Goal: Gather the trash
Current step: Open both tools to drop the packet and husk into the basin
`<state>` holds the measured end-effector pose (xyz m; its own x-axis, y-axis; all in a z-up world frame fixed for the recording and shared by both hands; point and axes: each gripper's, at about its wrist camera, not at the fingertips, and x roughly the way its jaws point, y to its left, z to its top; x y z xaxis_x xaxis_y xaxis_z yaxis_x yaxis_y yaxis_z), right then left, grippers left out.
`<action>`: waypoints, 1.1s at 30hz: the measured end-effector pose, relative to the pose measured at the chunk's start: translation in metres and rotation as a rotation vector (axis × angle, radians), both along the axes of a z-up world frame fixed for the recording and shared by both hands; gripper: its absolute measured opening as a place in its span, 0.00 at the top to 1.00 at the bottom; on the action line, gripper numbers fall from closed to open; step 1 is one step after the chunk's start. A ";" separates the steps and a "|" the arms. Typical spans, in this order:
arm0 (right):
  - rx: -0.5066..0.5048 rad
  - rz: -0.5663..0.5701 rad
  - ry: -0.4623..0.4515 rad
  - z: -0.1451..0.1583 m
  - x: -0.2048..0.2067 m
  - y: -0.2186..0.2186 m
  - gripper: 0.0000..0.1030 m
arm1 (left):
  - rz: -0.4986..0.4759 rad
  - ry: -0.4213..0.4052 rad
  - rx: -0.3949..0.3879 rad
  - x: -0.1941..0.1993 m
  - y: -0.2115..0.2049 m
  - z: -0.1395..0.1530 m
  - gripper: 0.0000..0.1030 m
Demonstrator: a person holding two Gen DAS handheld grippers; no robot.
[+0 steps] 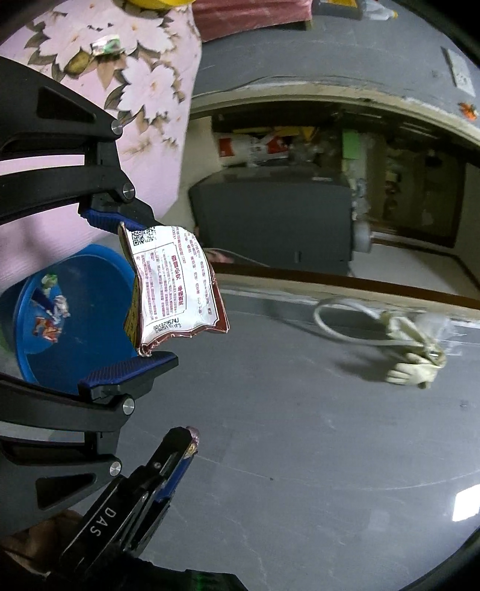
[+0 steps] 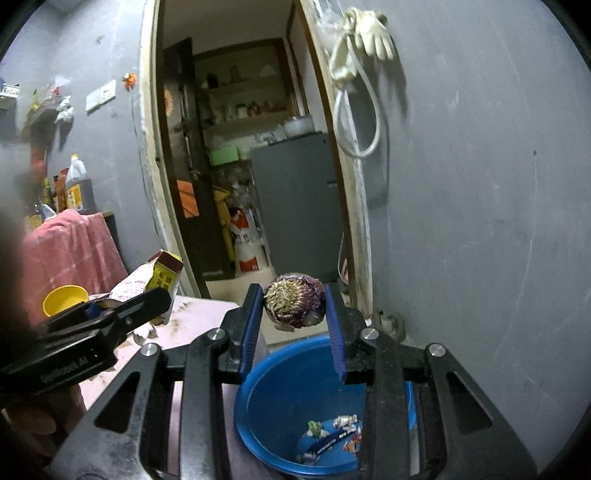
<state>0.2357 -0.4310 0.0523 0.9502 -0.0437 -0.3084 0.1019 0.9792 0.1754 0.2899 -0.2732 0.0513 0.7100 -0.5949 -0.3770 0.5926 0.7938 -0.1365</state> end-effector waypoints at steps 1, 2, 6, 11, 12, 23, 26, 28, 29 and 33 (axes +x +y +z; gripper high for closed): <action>0.004 -0.001 0.010 -0.004 0.002 -0.003 0.41 | -0.003 0.018 0.015 0.004 -0.005 -0.004 0.49; 0.010 -0.003 0.022 -0.008 0.005 -0.006 0.41 | -0.005 0.033 0.025 0.007 -0.008 -0.009 0.49; 0.033 -0.011 0.064 -0.022 0.013 -0.015 0.41 | -0.014 0.098 0.062 0.018 -0.021 -0.029 0.49; 0.066 -0.016 0.116 -0.039 0.023 -0.027 0.40 | -0.011 0.161 0.104 0.030 -0.033 -0.050 0.48; 0.073 -0.016 0.125 -0.042 0.025 -0.029 0.40 | -0.011 0.173 0.109 0.031 -0.035 -0.054 0.48; 0.133 -0.033 0.205 -0.067 0.036 -0.044 0.31 | -0.014 0.280 0.158 0.046 -0.043 -0.086 0.48; 0.138 -0.037 0.206 -0.067 0.035 -0.042 0.28 | -0.012 0.280 0.155 0.044 -0.040 -0.085 0.48; 0.135 -0.040 0.202 -0.066 0.034 -0.041 0.27 | -0.009 0.274 0.151 0.043 -0.037 -0.082 0.48; 0.134 -0.040 0.198 -0.064 0.033 -0.041 0.26 | -0.008 0.270 0.149 0.042 -0.036 -0.080 0.48; 0.125 -0.042 0.181 -0.056 0.028 -0.037 0.25 | 0.003 0.251 0.133 0.038 -0.026 -0.069 0.47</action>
